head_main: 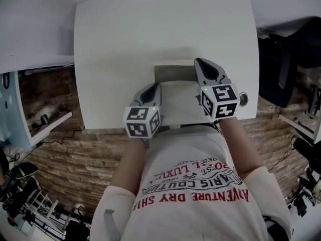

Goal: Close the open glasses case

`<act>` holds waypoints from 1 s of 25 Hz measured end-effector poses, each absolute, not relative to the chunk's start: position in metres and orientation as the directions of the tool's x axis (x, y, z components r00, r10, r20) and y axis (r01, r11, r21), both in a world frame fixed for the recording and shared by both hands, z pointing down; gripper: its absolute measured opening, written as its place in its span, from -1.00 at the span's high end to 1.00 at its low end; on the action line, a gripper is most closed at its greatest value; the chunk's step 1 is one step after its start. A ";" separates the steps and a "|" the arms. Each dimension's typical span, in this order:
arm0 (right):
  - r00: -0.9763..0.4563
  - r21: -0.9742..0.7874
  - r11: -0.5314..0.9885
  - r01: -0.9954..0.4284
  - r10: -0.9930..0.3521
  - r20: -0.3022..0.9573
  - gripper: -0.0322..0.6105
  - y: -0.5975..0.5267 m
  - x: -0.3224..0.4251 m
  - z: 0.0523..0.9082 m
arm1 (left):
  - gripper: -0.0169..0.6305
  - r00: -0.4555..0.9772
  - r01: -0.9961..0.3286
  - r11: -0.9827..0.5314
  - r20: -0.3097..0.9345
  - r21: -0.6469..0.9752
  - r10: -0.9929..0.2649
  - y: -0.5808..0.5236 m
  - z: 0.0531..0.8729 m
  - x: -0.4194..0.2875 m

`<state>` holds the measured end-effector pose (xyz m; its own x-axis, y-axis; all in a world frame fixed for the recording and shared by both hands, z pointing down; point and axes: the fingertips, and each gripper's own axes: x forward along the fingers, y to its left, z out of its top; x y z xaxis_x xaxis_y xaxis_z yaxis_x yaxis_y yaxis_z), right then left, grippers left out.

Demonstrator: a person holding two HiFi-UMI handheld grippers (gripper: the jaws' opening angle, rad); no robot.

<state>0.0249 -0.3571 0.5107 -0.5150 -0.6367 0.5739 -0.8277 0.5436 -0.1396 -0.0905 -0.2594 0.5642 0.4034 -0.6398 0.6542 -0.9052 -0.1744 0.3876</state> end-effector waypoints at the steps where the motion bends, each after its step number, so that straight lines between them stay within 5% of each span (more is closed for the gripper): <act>1: -0.511 -0.141 0.536 -0.832 -0.643 0.571 0.86 -0.355 0.025 0.511 | 0.95 0.404 -0.907 -0.182 0.658 0.380 -0.636 -0.259 0.564 -0.090; 25: -0.490 -0.214 0.462 -0.860 -0.634 0.599 0.86 -0.306 0.031 0.530 | 0.95 0.455 -0.882 -0.214 0.643 0.420 -0.616 -0.259 0.564 -0.093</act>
